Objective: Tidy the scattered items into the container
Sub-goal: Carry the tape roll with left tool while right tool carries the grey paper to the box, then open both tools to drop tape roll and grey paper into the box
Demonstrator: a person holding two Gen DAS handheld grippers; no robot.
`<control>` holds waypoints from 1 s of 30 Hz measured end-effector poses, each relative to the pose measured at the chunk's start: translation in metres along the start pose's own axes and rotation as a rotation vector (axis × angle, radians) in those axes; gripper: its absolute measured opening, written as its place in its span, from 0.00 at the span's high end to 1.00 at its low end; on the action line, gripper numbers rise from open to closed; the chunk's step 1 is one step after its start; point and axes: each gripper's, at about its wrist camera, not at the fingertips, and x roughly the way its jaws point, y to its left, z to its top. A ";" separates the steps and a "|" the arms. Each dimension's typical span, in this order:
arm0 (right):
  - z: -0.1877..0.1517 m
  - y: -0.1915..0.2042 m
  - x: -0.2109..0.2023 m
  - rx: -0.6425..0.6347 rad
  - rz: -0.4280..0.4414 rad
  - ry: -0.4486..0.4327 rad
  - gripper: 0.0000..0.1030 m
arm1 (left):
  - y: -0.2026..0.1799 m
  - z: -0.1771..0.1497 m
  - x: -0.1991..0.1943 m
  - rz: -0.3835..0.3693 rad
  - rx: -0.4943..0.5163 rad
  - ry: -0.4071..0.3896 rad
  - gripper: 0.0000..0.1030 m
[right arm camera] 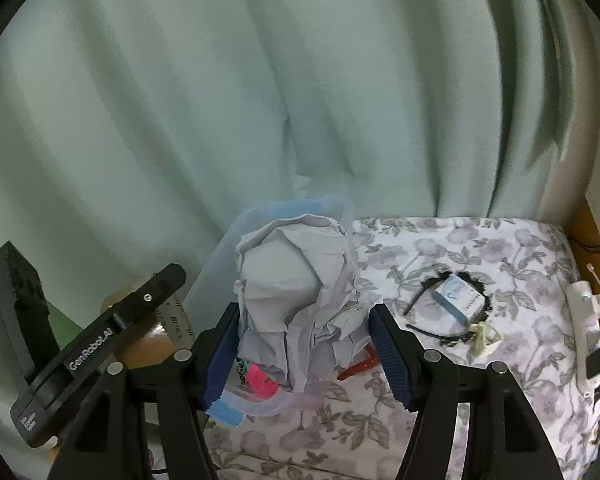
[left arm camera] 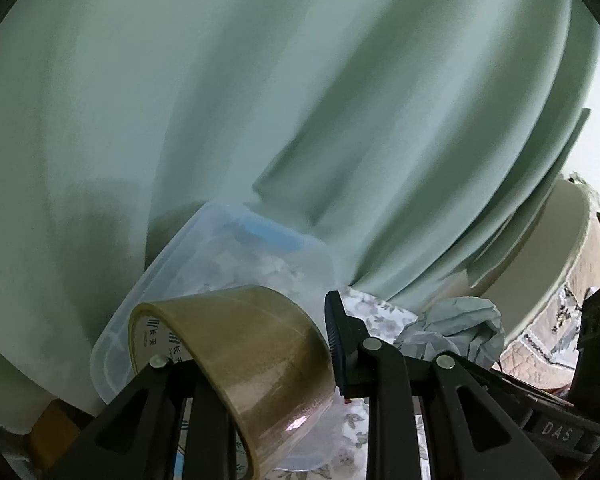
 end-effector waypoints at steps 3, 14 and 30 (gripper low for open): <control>-0.002 0.006 0.013 -0.016 0.008 0.027 0.35 | 0.010 -0.001 0.004 0.016 -0.020 0.016 0.76; -0.004 0.023 0.051 -0.060 0.016 0.111 0.35 | 0.032 -0.002 0.027 0.051 -0.058 0.065 0.76; -0.003 0.026 0.061 -0.097 0.009 0.142 0.33 | 0.035 0.000 0.031 0.087 -0.062 0.076 0.50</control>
